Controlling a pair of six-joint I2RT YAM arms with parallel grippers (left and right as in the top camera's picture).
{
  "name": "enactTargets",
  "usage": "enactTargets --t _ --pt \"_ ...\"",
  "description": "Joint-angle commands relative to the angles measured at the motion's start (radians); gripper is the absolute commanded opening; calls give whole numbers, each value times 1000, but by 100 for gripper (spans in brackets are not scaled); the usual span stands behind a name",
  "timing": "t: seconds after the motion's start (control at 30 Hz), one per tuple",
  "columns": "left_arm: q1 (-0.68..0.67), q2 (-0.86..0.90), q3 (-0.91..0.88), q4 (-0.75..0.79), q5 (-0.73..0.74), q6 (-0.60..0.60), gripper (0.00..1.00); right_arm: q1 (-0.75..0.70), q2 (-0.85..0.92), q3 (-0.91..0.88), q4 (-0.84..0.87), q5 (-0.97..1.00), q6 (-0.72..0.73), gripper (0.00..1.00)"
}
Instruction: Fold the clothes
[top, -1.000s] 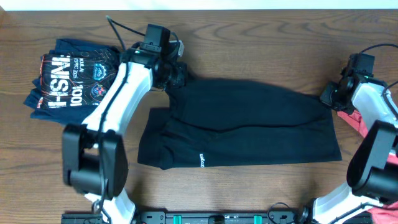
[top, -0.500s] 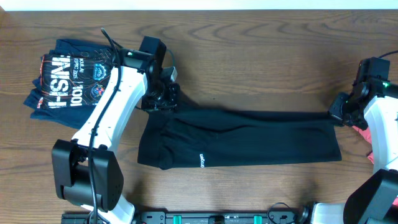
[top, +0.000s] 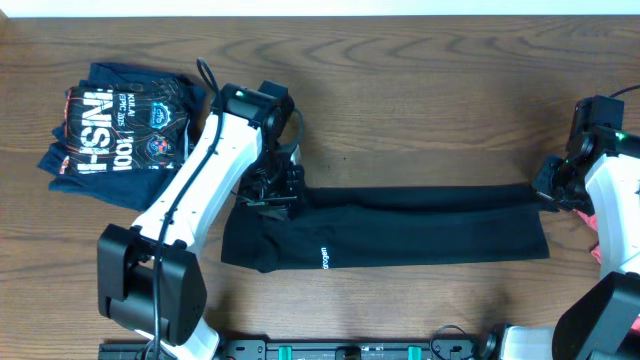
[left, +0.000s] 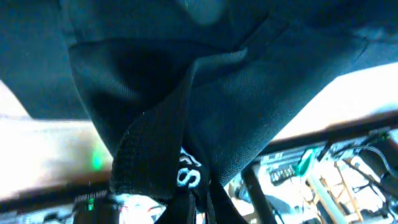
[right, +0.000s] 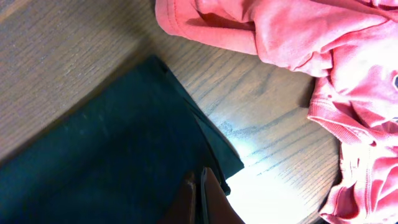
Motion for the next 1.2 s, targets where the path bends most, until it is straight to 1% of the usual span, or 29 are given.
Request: enactTargets --t 0.0,0.07,0.27,0.4,0.47,0.63,0.7,0.83,0.87,0.9,0.97,1.07,1.17 --pt "-22 -19 11 -44 -5 -18 6 -5 -10 1 -2 26 -4 1" --pt "-34 -19 10 -74 -5 -37 6 -5 -10 1 -1 26 -4 1" --pt "-76 -19 4 -122 -5 -40 6 -5 -10 0 -5 26 -4 1" --pt "-115 -19 3 -124 -16 -40 6 -5 -10 0 -26 29 -4 1" --pt "-130 -19 2 -123 -58 -60 6 -5 -10 0 -46 37 -4 1" --pt "-139 -18 -3 -113 -225 -163 6 -5 -10 0 -95 56 -4 1" --pt "-139 -18 -14 -97 -246 -179 6 -5 -10 0 -102 82 -4 1" --pt "-139 -18 -42 -58 -245 -179 6 -5 -10 0 -129 115 -3 2" --pt "-139 -18 -50 -45 -245 -178 6 -5 -10 0 -134 115 -3 6" --pt "-139 -18 -56 -36 -245 -179 6 -5 -10 0 -137 115 -3 7" --pt "-139 -18 -62 -29 -245 -179 6 -5 -10 0 -136 114 -3 7" --pt "-139 -18 -63 -22 -245 -179 6 -5 -10 0 -139 114 -3 11" --pt "-140 -18 -63 -13 -245 -179 6 -5 -10 0 -139 112 -3 11"
